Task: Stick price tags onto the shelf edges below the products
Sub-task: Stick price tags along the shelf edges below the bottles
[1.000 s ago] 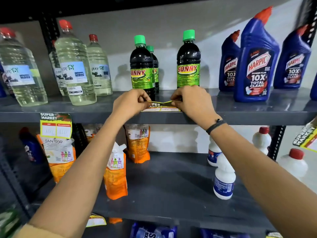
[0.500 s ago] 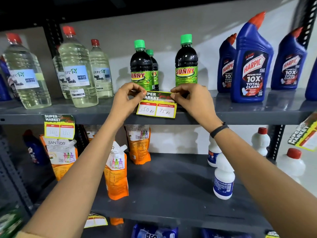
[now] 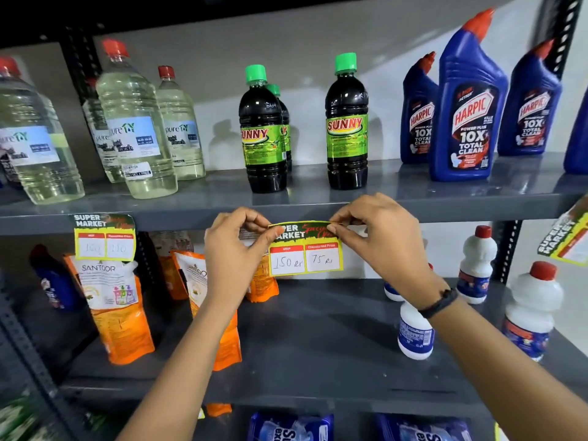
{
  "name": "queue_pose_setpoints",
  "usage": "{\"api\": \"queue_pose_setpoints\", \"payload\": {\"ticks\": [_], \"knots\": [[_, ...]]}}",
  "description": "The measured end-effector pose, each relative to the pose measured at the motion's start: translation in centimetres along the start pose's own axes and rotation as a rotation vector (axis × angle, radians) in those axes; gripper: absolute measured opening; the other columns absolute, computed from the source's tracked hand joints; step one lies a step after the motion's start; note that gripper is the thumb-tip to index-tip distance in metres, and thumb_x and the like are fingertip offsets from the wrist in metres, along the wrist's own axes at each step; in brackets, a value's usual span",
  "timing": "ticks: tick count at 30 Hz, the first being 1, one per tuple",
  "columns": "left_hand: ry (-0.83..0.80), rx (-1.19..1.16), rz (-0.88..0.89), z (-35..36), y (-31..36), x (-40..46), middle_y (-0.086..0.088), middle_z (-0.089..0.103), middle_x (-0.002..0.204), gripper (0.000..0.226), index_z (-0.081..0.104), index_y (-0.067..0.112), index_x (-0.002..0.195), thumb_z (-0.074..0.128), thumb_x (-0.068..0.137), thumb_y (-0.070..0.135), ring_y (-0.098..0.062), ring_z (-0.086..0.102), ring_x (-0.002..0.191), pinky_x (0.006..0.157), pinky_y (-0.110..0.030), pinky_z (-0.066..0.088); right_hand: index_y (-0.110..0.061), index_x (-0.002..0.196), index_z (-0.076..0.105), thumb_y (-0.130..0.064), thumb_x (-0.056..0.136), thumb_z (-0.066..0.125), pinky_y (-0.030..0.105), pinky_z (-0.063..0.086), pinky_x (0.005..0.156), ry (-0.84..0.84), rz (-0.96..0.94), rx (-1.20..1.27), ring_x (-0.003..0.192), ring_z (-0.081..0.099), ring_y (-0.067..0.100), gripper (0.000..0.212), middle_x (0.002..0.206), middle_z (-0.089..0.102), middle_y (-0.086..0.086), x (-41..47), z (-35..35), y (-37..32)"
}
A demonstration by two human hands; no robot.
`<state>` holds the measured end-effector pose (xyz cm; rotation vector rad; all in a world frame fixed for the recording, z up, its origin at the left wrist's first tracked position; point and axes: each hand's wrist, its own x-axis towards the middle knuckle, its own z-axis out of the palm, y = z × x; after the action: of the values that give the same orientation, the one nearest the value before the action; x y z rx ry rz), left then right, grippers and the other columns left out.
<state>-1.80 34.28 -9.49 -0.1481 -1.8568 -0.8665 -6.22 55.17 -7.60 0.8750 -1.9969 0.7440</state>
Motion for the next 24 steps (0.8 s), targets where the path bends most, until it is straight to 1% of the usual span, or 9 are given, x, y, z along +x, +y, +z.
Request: {"api": "queue_pose_setpoints", "payload": {"ticks": [3,7,10,13,15,19,21,23,24], "knots": [[-0.018,0.06,-0.021,0.47,-0.55,-0.33,0.008,0.061,0.069,0.018,0.06,0.024,0.07,0.078,0.069,0.025,-0.002,0.054,0.072,0.068,-0.01,0.038,-0.024,0.079,0.069,-0.027,0.078,0.073,0.028,0.044,0.056,-0.001,-0.005,-0.067,0.081,0.057,0.015,0.005,0.077,0.069,-0.007,-0.15,0.3,0.09],[-0.013,0.097,-0.012,0.67,-0.62,-0.16,0.006,0.06,0.068,0.02,0.058,0.027,0.069,0.078,0.068,0.028,0.0,0.053,0.071,0.063,-0.012,0.039,-0.025,0.078,0.069,-0.028,0.078,0.073,0.025,0.04,0.052,0.014,-0.012,-0.107,0.08,0.056,0.015,0.005,0.075,0.069,-0.008,-0.19,0.63,0.1],[-0.021,0.12,-0.017,0.67,-0.59,-0.18,0.004,0.061,0.068,0.02,0.058,0.026,0.07,0.078,0.069,0.029,0.0,0.052,0.07,0.062,-0.013,0.039,-0.025,0.078,0.069,-0.029,0.078,0.073,0.024,0.039,0.052,0.015,-0.014,-0.115,0.079,0.056,0.015,0.006,0.075,0.068,-0.008,-0.29,0.83,0.1],[-0.018,0.134,-0.011,0.72,-0.53,-0.19,0.006,0.059,0.066,0.019,0.06,0.023,0.07,0.078,0.069,0.028,-0.003,0.05,0.069,0.061,-0.02,0.042,-0.025,0.077,0.068,-0.029,0.078,0.073,0.025,0.04,0.052,0.02,-0.013,-0.122,0.078,0.055,0.015,0.006,0.075,0.068,-0.008,-0.33,0.94,0.08],[-0.021,0.134,-0.005,0.72,-0.53,-0.08,0.009,0.057,0.065,0.018,0.06,0.023,0.071,0.078,0.069,0.028,-0.004,0.049,0.069,0.06,-0.022,0.042,-0.025,0.077,0.068,-0.028,0.078,0.073,0.025,0.04,0.052,0.024,-0.011,-0.117,0.078,0.055,0.015,0.005,0.075,0.068,-0.008,-0.21,0.96,0.09],[-0.041,0.114,-0.013,0.53,-0.49,-0.18,0.01,0.057,0.066,0.018,0.059,0.027,0.071,0.077,0.07,0.029,-0.004,0.051,0.07,0.06,-0.02,0.04,-0.026,0.077,0.069,-0.029,0.078,0.072,0.027,0.041,0.053,0.017,0.003,-0.079,0.078,0.054,0.013,0.004,0.074,0.068,-0.009,-0.29,0.7,0.1],[-0.053,0.075,-0.031,0.56,-0.59,-0.07,0.01,0.059,0.067,0.017,0.059,0.027,0.071,0.076,0.071,0.028,-0.007,0.053,0.071,0.062,-0.025,0.044,-0.027,0.077,0.069,-0.029,0.078,0.072,0.026,0.041,0.053,0.014,0.021,-0.069,0.076,0.052,0.01,0.004,0.074,0.067,-0.01,-0.23,0.71,0.11],[-0.05,-0.013,-0.067,0.62,-0.44,0.14,0.005,0.062,0.069,0.016,0.06,0.026,0.07,0.075,0.073,0.027,-0.013,0.056,0.071,0.064,-0.031,0.047,-0.028,0.076,0.068,-0.03,0.079,0.071,0.025,0.04,0.054,0.027,0.047,-0.035,0.072,0.049,0.007,0.004,0.072,0.066,-0.01,-0.08,0.66,0.06],[-0.042,-0.053,-0.081,0.65,-0.29,0.33,0.005,0.063,0.069,0.017,0.059,0.028,0.069,0.075,0.073,0.026,-0.013,0.056,0.07,0.065,-0.031,0.048,-0.028,0.075,0.067,-0.029,0.079,0.071,0.024,0.039,0.053,0.039,0.063,-0.011,0.069,0.048,0.006,0.005,0.072,0.064,-0.01,0.08,0.61,0.05]]}}
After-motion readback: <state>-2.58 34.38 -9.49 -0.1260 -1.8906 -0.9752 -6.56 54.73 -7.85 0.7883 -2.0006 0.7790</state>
